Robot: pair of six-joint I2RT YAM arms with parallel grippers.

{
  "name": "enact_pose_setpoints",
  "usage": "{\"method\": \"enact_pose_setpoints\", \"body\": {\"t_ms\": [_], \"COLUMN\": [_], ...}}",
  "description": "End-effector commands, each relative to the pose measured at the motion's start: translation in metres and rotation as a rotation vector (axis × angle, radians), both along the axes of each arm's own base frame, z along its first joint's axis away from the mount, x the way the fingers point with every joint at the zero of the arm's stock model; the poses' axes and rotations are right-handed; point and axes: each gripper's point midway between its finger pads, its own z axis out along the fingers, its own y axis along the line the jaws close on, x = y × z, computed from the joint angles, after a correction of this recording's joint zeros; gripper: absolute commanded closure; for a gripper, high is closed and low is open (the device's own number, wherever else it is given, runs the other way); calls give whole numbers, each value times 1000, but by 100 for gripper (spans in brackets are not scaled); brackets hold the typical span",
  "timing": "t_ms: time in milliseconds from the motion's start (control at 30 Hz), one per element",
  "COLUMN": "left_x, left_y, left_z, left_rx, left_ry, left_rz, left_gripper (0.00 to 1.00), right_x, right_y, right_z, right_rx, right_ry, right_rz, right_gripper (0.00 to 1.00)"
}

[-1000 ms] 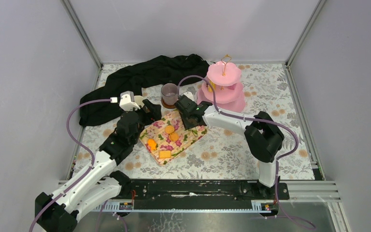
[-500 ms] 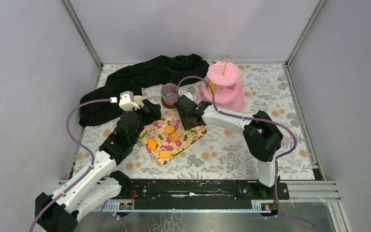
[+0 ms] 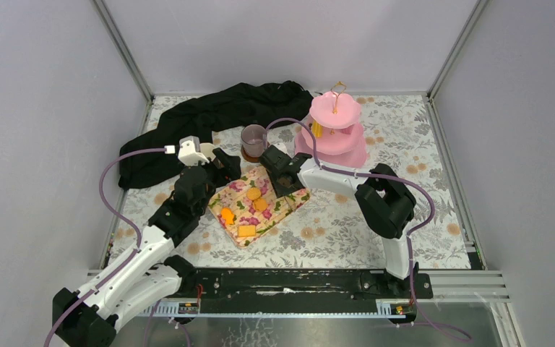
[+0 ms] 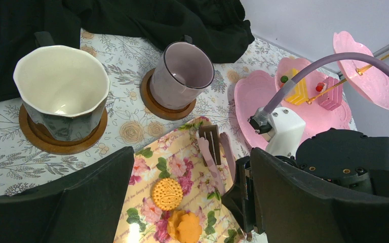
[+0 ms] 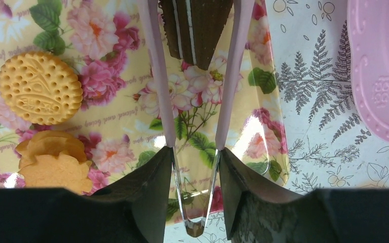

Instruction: Serve the afternoon tea

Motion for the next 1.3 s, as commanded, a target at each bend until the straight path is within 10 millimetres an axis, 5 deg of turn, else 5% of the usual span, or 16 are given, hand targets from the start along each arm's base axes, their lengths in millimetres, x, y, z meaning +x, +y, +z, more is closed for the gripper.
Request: {"method": "enact_pose_setpoints", "body": {"t_ms": [0,533,1267], "left_x": [6,6,5], "left_y": [0,-1,-1], "left_z": [16,16,17], "left_rx": [-40,-45,-51], "left_ry": [-60,-60,-62], "left_rz": [9,6,4], "left_gripper": [8,8,8], "right_x": [10,4,-25], "right_y": [4,5,-27], "right_z": [15,46,100], "right_rx": [14,81,178], "right_ry": [-25,-55,-123], "right_rz": [-6,-15,-105], "right_gripper": [57,83,88]}}
